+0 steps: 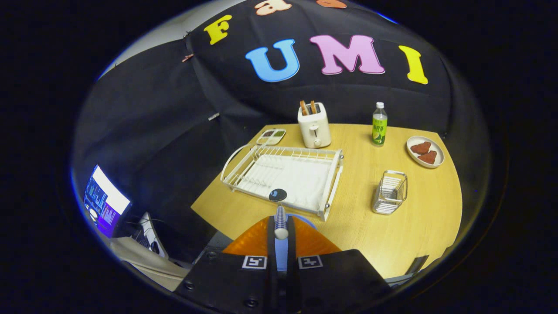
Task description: Take the plate from the dish rack, then take the spoon from the basket and place it into the plate.
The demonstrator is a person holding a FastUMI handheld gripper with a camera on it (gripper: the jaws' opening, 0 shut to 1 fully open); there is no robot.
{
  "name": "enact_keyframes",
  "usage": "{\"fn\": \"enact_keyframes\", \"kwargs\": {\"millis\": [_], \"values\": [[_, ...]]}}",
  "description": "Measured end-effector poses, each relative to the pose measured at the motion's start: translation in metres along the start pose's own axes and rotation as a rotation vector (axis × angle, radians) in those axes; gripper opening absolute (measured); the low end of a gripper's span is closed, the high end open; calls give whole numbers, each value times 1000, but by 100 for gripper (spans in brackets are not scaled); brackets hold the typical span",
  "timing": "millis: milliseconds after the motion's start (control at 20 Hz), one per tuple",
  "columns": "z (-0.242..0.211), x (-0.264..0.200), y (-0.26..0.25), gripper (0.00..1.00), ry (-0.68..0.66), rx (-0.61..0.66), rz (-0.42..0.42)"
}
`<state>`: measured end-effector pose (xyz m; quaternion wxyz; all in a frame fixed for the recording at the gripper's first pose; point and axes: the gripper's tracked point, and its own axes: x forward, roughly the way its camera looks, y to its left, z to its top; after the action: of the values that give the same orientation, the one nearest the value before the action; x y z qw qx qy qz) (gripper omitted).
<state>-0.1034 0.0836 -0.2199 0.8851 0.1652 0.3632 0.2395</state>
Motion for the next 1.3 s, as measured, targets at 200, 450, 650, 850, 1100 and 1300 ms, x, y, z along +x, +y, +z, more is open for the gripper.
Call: {"fn": "enact_keyframes", "kwargs": {"millis": [200,450,650,850,1100,1300], "values": [[-52,39,1,11,110,-7,-24],[-85,73,-6,11,161,32,-51],[-100,89,-11,11,199,34,-59],[-116,94,-14,14,259,34,-66],[-129,100,-21,22,304,15,-97],[-121,101,-22,48,295,38,-101]]}}
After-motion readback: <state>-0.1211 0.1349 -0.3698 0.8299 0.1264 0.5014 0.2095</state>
